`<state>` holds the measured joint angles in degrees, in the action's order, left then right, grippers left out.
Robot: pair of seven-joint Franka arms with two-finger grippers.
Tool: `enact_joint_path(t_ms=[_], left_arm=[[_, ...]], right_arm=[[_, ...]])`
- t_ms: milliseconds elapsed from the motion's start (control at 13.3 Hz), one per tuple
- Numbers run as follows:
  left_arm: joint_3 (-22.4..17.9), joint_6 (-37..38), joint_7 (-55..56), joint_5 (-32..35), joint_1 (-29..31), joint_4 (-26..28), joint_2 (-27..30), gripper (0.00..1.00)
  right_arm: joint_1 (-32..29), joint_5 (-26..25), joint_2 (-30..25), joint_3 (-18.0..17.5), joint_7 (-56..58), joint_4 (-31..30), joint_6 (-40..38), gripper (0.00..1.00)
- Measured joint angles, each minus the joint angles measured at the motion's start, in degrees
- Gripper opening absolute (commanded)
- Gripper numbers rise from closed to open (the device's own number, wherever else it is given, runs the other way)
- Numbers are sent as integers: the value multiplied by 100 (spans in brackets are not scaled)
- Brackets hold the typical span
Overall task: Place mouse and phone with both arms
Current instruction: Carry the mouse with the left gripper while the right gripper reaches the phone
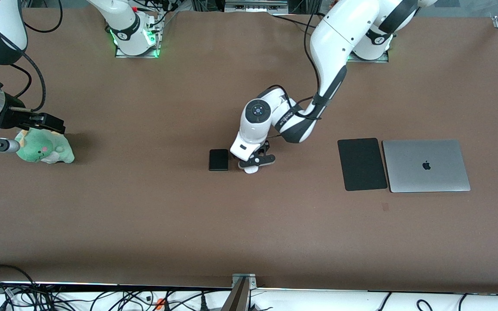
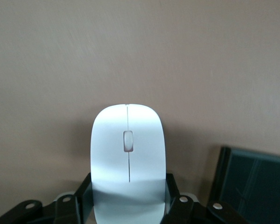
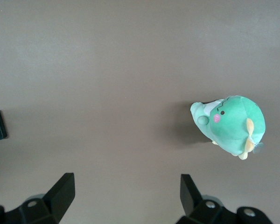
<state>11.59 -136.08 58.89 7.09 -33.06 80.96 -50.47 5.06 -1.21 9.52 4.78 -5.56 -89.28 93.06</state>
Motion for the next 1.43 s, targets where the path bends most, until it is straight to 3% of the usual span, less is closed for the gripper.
enact_joint_path(t_ms=[225, 601, 977, 1277, 1427], left_arm=[[41, 413, -398, 0, 400, -38, 234, 11], [134, 1312, -1404, 0, 1181, 82, 878, 0], [137, 1357, -2572, 0, 2107, 948, 1453, 0], [144, 1319, -2934, 0, 2710, 1727, 1691, 0], [146, 911, -2937, 0, 2810, 2251, 1833, 0]], right_arm=[[5, 0, 1, -3, 0, -2, -33, 100], [55, 72, 9, -32, -12, -8, -117, 100], [543, 1107, 509, -91, -708, -26, 172, 100], [1221, 1198, 1160, -110, -1421, -35, 1103, 100], [1588, 1197, 1527, -117, -1696, -46, 1655, 100]])
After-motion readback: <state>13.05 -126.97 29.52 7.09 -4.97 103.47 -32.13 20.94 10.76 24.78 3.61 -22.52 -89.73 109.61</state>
